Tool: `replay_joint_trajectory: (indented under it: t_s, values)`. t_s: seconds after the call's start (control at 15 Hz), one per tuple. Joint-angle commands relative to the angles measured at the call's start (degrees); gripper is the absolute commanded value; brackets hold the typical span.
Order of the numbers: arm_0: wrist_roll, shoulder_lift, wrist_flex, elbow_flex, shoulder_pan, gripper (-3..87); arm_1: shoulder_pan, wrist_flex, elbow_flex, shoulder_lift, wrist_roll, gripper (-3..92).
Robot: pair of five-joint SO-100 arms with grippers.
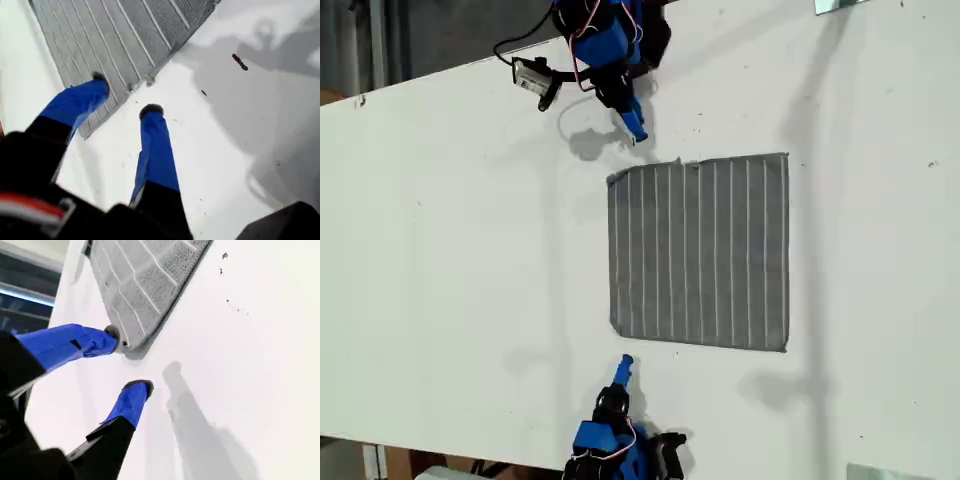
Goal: Grasp corners of a square towel and fold twice.
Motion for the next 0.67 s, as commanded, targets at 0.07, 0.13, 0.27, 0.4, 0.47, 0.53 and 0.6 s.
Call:
replay_joint_trajectory:
  t_s: [0.07,0.13,0.27,0.4,0.47,0.53,0.6]
  values:
    - [-13.71,0.26,0.44,-1.76,-25.66,13.7,34.28,-3.08,2.37,-0.35,-4.31,4.8]
    - [-13.1,0.26,0.44,-1.76,-25.75,14.6,34.28,-3.08,2.37,-0.35,-4.31,8.7]
    - [-13.1,0.26,0.35,-1.67,-25.84,15.3,33.93,-3.08,2.37,-0.35,-4.31,8.3]
    - [-12.74,0.26,0.35,-1.67,-25.93,14.3,34.1,-3.08,2.37,-0.35,-4.31,4.6]
    - [-12.04,0.26,0.35,-1.85,-25.93,14.8,35.42,-3.25,3.08,-0.35,-4.83,4.4]
    - [-10.63,0.26,0.35,-2.11,-25.4,17.1,36.74,-3.52,2.2,-0.35,-8.09,8.3]
    - [-9.84,0.26,-1.14,-1.58,-25.05,19.2,36.04,-5.27,-1.32,0.26,-11.34,14.4]
